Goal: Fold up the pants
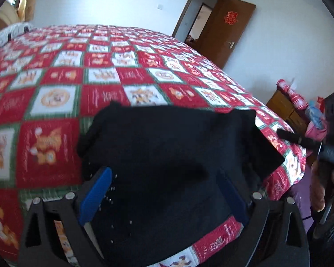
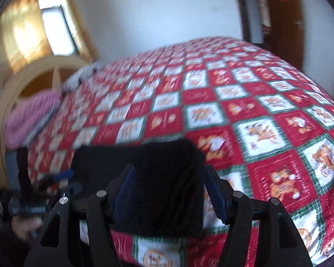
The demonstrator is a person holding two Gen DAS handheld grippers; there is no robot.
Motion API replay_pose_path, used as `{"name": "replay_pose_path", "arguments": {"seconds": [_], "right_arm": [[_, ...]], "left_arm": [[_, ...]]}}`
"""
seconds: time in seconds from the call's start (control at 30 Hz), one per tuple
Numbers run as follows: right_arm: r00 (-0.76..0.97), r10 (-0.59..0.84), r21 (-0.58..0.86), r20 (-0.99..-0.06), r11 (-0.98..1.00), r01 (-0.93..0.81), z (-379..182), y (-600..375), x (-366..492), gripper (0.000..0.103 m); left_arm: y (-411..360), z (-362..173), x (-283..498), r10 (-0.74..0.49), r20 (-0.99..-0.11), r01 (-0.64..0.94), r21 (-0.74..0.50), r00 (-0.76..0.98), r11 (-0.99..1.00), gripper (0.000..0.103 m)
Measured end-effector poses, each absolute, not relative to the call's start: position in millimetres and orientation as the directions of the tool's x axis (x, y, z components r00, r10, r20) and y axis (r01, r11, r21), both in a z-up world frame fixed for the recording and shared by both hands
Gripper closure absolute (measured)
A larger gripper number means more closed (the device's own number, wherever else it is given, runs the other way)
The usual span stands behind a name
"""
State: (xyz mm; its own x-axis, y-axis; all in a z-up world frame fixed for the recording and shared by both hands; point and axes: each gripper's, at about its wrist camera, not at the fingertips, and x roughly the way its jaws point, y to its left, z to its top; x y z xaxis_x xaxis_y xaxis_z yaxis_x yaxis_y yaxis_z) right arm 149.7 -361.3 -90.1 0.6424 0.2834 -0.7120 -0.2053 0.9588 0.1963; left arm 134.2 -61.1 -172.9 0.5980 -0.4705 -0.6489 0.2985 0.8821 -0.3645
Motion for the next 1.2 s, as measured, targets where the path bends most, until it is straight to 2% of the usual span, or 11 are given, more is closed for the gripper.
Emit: {"name": "replay_pose_path", "arguments": {"seconds": [0.07, 0.2, 0.27, 0.4, 0.57, 0.73, 0.83, 0.9, 0.93, 1.1, 1.2], "right_arm": [[0.57, 0.264, 0.132, -0.778, 0.956, -0.262, -104, -347, 150, 0.039], [0.426, 0.098, -0.014, -0.899, 0.967, -0.253, -150, -350, 159, 0.039], [0.377, 0.124, 0.028, -0.918, 0.968, -0.25, -160, -361, 161, 0.039], [0.365, 0.129, 0.029, -0.922, 0.964, -0.266, -158, -367, 158, 0.039], [0.372, 0.141, 0.041, -0.918, 0.964, -0.263, -151, -370, 157, 0.039], [0.371, 0.126, 0.021, -0.92, 0.961, -0.276, -156, -363, 159, 0.039], [0.369, 0.14, 0.04, -0.919, 0.963, -0.266, -158, -369, 162, 0.032], [0.367, 0.145, 0.049, -0.919, 0.965, -0.259, -161, -370, 164, 0.031], [0.364, 0.15, 0.055, -0.919, 0.964, -0.258, -163, -371, 165, 0.03], [0.364, 0.169, 0.073, -0.916, 0.962, -0.262, -156, -373, 165, 0.03], [0.428, 0.149, 0.058, -0.891, 0.974, -0.219, -135, -384, 162, 0.03]], "left_arm": [[-67, -178, 134, -0.46, -0.655, 0.319, -0.331, 0.6, 0.888, 0.006], [-77, -184, 136, -0.448, -0.67, 0.343, -0.294, 0.592, 0.892, 0.004], [-78, -182, 133, -0.446, -0.666, 0.349, -0.285, 0.598, 0.893, 0.004], [-60, -167, 132, -0.455, -0.613, 0.332, -0.311, 0.646, 0.891, 0.004], [-33, -156, 166, -0.382, -0.609, 0.261, -0.281, 0.695, 0.923, 0.003], [-22, -168, 206, -0.245, -0.688, 0.163, -0.183, 0.683, 0.969, 0.003], [-14, -179, 217, -0.165, -0.712, 0.101, -0.132, 0.683, 0.986, 0.003], [-17, -194, 226, -0.058, -0.758, 0.071, -0.015, 0.649, 0.997, 0.003], [-16, -196, 225, -0.057, -0.757, 0.077, -0.008, 0.651, 0.997, 0.003], [2, -177, 206, -0.129, -0.722, 0.037, -0.141, 0.68, 0.989, 0.003], [6, -156, 185, -0.173, -0.665, 0.037, -0.214, 0.726, 0.976, 0.003]]}}
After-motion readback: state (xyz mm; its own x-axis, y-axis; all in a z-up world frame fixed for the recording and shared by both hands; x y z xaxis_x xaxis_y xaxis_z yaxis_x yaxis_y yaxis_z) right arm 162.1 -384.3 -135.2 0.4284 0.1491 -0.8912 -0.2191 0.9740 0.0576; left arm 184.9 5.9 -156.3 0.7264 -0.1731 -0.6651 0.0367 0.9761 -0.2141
